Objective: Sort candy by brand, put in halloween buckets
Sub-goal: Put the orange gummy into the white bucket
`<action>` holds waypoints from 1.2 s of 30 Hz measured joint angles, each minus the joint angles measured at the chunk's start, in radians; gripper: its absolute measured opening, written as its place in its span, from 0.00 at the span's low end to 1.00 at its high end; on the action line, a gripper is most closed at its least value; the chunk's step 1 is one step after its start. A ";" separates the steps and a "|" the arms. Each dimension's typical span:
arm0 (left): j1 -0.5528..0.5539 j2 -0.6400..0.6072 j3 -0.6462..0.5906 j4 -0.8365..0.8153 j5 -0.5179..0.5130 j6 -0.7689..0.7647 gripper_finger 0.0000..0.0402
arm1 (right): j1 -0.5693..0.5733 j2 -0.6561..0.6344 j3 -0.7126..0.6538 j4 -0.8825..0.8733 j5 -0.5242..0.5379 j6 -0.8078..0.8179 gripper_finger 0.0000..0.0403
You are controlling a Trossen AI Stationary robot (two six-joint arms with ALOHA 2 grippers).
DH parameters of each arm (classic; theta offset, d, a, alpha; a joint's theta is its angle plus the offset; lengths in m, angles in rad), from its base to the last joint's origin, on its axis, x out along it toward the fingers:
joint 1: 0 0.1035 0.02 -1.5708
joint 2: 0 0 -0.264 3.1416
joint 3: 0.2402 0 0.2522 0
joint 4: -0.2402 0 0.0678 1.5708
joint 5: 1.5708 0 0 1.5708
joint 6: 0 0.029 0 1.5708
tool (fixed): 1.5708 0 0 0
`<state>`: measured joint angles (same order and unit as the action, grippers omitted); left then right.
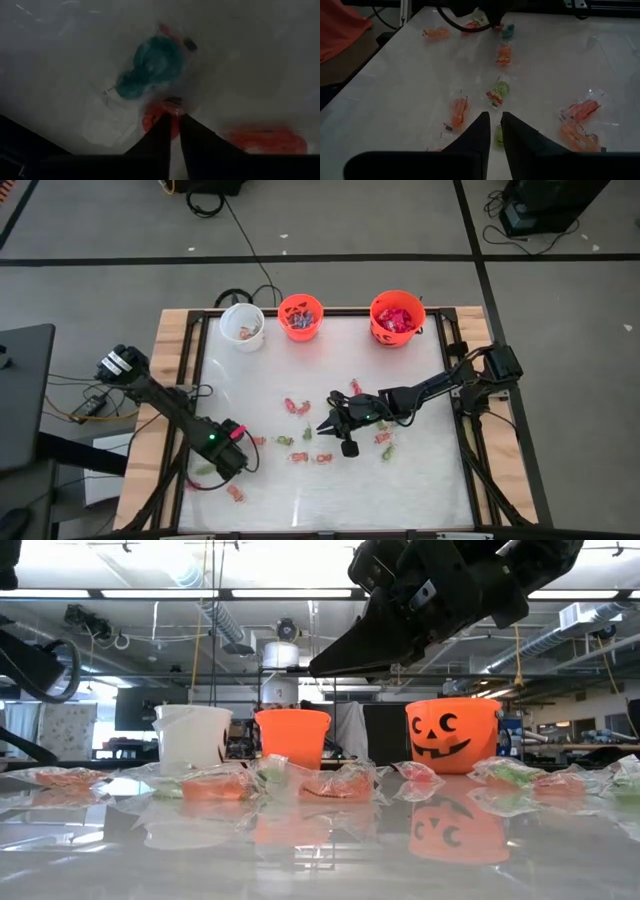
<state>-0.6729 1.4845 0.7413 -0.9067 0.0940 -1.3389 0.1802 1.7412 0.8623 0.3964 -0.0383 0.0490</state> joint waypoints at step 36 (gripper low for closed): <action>0.845 -0.103 0.153 0.163 -0.260 0.817 0.02 | 0.002 0.000 0.000 -0.034 -0.016 -0.028 0.15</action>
<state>0.1725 1.3820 0.8947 -0.7442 -0.1658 -0.5216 0.1820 1.7412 0.8623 0.3627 -0.0542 0.0215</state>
